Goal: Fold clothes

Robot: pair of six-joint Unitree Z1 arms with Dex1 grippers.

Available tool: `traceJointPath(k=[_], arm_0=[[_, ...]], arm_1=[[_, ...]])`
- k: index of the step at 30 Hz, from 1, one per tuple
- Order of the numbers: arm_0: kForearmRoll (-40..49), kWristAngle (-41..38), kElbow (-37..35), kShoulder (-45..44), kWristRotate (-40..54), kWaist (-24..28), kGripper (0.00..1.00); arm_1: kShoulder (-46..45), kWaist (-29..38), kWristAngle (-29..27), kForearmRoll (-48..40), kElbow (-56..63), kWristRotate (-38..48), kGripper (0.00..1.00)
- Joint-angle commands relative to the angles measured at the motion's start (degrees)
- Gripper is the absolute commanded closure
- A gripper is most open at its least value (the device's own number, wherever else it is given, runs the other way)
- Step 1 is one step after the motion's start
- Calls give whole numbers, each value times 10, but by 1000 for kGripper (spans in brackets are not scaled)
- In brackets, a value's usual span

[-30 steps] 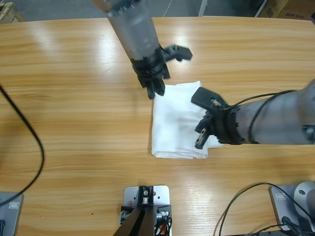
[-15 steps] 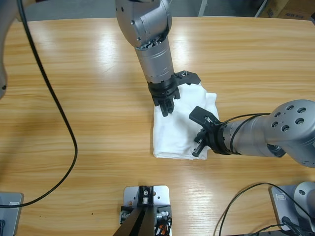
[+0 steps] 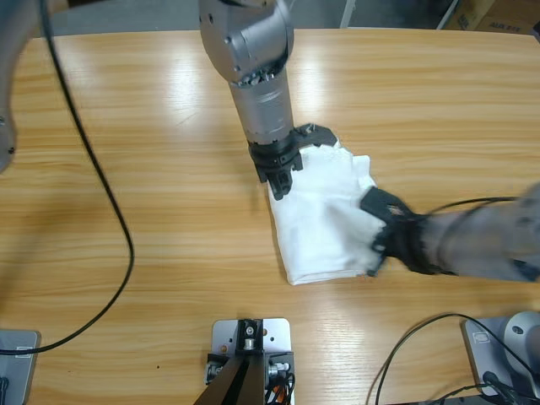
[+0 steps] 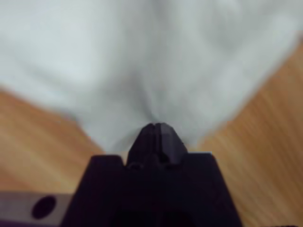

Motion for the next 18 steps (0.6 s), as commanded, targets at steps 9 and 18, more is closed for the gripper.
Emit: traceJointPath(k=[9,18], arm_0=[[9,64,-11,-9,48,-88,32],[9,112,-81,34,11,-108,32]], arm_1=[[-185,0,-27,108,-49,-4,0],[-192,0,-26,112,-36,-4,0]])
